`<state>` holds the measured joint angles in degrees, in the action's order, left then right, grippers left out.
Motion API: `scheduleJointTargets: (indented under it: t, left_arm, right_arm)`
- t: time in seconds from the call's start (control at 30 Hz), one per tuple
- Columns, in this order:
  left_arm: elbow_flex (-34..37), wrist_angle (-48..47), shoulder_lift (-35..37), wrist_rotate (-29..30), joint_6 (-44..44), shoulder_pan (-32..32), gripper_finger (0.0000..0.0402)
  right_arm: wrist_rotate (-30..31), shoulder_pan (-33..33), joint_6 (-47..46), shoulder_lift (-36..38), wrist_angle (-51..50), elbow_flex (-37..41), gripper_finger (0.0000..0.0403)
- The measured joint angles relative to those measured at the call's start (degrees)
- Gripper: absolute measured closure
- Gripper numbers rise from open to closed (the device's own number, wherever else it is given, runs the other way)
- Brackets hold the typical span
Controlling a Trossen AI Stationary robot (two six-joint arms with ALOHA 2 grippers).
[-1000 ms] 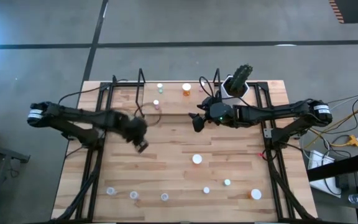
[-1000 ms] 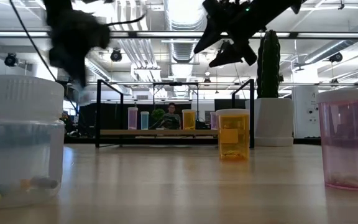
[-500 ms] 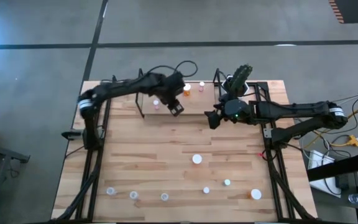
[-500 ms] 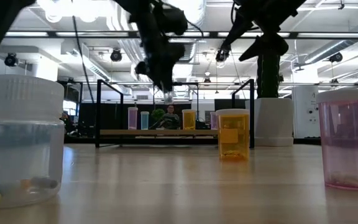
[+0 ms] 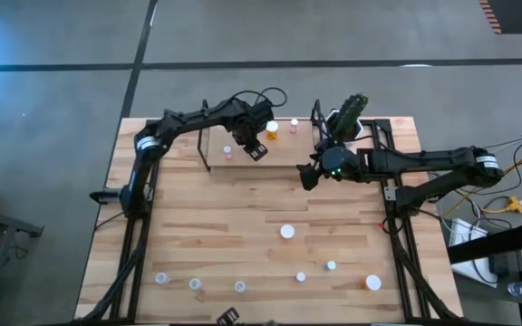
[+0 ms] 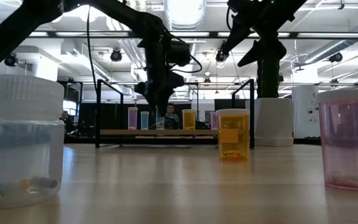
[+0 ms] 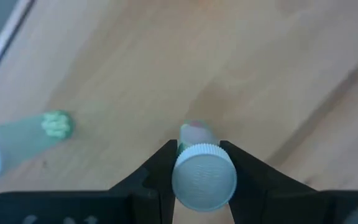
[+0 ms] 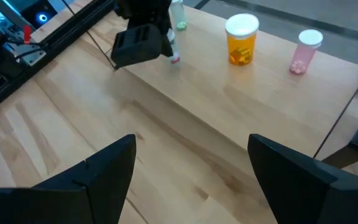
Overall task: Pick and place medicine bottles onto shelf by color
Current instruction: Put the left blue pill bottle on the shelf
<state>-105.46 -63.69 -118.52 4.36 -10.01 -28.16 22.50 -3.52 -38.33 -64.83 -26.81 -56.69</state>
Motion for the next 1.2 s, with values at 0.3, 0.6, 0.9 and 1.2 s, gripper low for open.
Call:
scheduleJointTargets:
  t: [0.3,0.6,0.9,1.2]
  left_arm:
    - [0.49,1.89,0.04,1.85,0.31,-0.29,0.0308]
    - [0.84,2.22,0.07,1.88,0.27,-0.50,0.0302]
    - [0.84,2.22,0.07,1.88,0.07,-0.72,0.0223]
    - [0.86,0.79,1.08,1.48,1.62,-0.75,0.0174]
  right_arm:
    - [0.02,-0.01,1.29,-0.08,0.02,0.01,0.0104]
    - [0.02,0.01,1.29,-0.10,0.04,0.01,0.0104]
    - [0.02,-0.01,1.27,-0.10,0.04,0.01,0.0105]
    - [0.02,0.00,1.27,-0.10,0.07,0.01,0.0106]
